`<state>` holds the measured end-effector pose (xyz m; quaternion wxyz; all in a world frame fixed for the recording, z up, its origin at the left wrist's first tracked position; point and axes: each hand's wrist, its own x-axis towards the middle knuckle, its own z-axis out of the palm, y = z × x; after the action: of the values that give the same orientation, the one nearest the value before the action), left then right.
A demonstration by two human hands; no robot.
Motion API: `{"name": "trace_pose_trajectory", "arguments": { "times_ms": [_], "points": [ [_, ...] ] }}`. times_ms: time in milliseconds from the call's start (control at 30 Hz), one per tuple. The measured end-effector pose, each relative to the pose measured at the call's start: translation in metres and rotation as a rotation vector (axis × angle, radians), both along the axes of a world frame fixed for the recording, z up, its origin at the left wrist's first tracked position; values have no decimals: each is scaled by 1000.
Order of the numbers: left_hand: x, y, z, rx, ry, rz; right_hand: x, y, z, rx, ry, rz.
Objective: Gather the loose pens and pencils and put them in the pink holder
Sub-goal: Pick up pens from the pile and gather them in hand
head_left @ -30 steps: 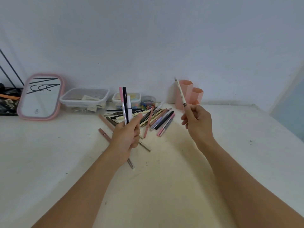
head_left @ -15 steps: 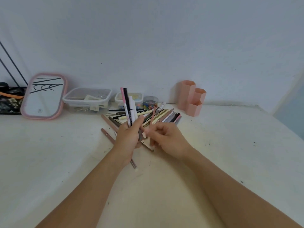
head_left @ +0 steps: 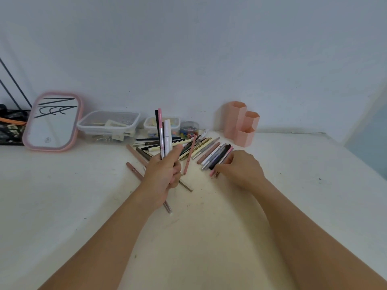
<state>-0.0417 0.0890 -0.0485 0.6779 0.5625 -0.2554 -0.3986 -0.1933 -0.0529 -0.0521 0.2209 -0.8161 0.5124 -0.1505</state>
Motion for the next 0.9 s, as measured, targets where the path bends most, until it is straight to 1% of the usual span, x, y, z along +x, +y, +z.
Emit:
{"name": "trace_pose_trajectory", "arguments": {
  "times_ms": [100, 233, 300, 400, 500, 567, 600, 700, 733, 767, 800, 900],
  "points": [
    [0, -1, -1, -1, -4, -11, 0, -2, 4, 60, 47, 24],
    [-1, -1, -2, 8, -12, -8, -4, 1, 11, 94, 17, -26],
    [-2, 0, -1, 14, -21, -2, -3, 4, 10, 65, 50, -60],
    [-4, 0, -1, 17, -53, 16, 0, 9, 7, -43, 131, -84],
    [-6, 0, 0, 6, -68, 18, -2, 6, 6, -39, 104, -103],
    [-8, 0, 0, -1, -58, 13, -5, 1, 4, 7, -31, -131],
    [-9, 0, 1, -3, -44, 9, -6, 0, 4, 47, -153, -129],
    [-12, -1, 2, -15, 2, -11, -5, 11, 18, 293, -656, -11],
    [-13, -2, 3, -25, 15, -14, -2, 19, 24, 365, -774, 67],
    [-14, -2, 3, -38, 24, -16, 2, 28, 29, 402, -831, 145],
    [-15, -3, 3, -51, 27, -14, 8, 38, 31, 410, -847, 208],
    [-18, -4, 3, -64, 31, 11, 23, 61, 26, 421, -848, 323]
  ]
}}
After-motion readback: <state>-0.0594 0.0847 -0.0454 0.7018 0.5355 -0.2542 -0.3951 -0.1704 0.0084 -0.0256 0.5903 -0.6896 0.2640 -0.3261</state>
